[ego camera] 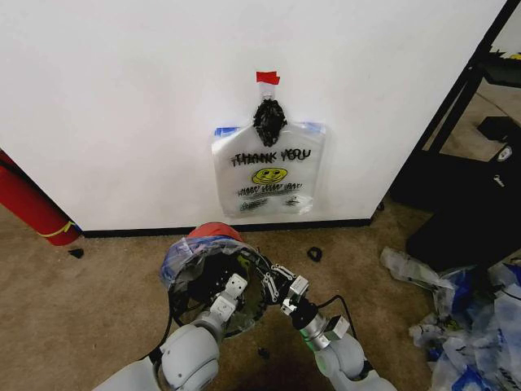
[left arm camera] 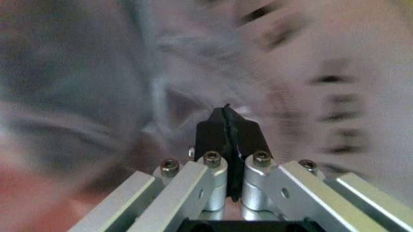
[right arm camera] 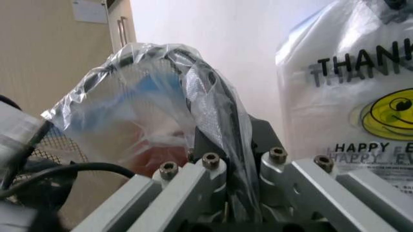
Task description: Pick up the garbage bag from the wall and place it over the trash bin.
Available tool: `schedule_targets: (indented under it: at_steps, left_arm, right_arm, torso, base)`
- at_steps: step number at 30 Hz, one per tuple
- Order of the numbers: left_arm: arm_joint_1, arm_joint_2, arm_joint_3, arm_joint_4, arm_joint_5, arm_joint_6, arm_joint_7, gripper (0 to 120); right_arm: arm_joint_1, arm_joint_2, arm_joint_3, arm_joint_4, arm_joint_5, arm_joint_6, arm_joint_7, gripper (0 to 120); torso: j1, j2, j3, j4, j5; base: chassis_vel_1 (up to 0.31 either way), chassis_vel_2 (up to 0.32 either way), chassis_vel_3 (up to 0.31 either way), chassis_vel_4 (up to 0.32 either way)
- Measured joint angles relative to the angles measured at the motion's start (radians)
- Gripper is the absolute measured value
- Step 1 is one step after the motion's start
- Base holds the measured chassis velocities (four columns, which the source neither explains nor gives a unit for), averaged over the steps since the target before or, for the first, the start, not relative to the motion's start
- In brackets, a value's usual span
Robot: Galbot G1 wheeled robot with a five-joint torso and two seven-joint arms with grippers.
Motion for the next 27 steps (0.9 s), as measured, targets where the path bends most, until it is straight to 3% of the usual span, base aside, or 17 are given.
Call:
schedule_targets:
  at_steps: [6,10,17,27]
  left_arm:
    - [-0.009,0.005,-0.030,0.039,0.083,-0.008,-0.002,0]
    - [0.003,0.012,-0.044,0.049,0.154,-0.063,0.001,0]
    - [0.056,0.021,-0.022,-0.023,0.182,-0.166,0.057,0]
    - [0.045,-0.001,-0.008,-0.010,0.184,-0.173,0.067,0]
  right_arm:
    - [0.001,0.001,0.000,-0.001,0.005,-0.001,0.001,1]
    - [0.007,0.008,-0.001,-0.012,0.005,-0.001,0.001,1]
    - [0.013,0.017,0.001,-0.029,0.010,-0.001,0.010,1]
    - [0.001,0.019,-0.001,-0.012,0.048,-0.016,0.020,1]
  torso:
    - [0.000,0.000,0.000,0.0000,0.0001]
    - [0.000,0.000,0.000,0.0001,0.0000]
    - [0.000,0.000,0.000,0.0001,0.0001]
    - [0.000,0.000,0.000,0.0000,0.0000]
  base:
    - [0.000,0.000,0.000,0.000]
    - [0.000,0.000,0.000,0.000]
    - [0.000,0.000,0.000,0.000]
    - [0.000,0.000,0.000,0.000]
